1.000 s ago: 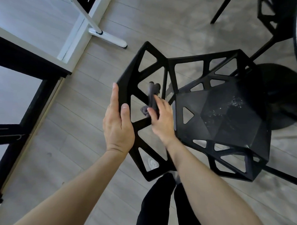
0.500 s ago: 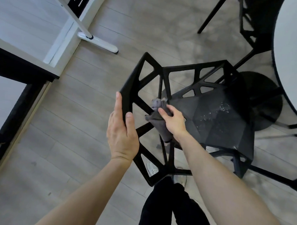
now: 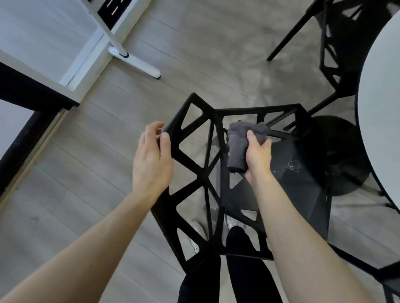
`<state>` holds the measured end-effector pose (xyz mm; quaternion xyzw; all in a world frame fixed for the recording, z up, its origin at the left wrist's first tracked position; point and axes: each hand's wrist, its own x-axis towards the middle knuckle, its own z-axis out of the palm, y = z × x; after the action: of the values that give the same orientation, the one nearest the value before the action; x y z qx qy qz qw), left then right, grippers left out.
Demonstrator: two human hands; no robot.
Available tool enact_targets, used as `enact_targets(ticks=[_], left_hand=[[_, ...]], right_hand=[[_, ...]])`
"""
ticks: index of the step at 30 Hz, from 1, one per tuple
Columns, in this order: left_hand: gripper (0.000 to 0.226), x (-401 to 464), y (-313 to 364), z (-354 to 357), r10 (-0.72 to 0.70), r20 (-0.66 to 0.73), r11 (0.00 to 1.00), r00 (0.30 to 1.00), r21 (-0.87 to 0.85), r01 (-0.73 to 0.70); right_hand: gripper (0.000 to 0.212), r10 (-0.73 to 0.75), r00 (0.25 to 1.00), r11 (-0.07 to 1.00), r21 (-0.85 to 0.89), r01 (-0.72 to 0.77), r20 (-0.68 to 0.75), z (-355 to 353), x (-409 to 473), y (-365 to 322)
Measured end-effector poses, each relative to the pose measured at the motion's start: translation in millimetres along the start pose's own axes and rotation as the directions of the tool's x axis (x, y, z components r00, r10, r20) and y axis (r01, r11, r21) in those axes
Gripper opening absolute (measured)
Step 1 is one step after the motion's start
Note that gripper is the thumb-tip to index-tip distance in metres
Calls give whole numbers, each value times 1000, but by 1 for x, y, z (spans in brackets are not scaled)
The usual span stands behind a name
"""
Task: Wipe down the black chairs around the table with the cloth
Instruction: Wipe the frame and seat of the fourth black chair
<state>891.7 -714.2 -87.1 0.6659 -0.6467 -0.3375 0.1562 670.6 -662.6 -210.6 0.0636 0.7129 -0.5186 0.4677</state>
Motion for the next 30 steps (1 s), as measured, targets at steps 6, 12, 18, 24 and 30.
enact_targets(ticks=[6, 12, 18, 24, 30], left_hand=[[39, 8, -11, 4, -78, 6, 995, 997, -59, 78], [36, 9, -15, 3, -109, 0, 992, 994, -62, 108], [34, 9, -14, 3, -117, 12, 993, 993, -29, 117], [34, 8, -11, 3, -136, 11, 990, 991, -36, 137], [41, 9, -14, 2, -137, 21, 988, 990, -63, 138]], right_hand=[[60, -236, 967, 926, -281, 253, 93, 88, 19, -30], [49, -525, 812, 786, -222, 577, 255, 97, -98, 31], [52, -366, 922, 893, -229, 387, 127, 107, -39, 4], [50, -559, 701, 689, -223, 690, 442, 76, -69, -2], [50, -619, 718, 668, -268, 694, 318, 104, -60, -27]])
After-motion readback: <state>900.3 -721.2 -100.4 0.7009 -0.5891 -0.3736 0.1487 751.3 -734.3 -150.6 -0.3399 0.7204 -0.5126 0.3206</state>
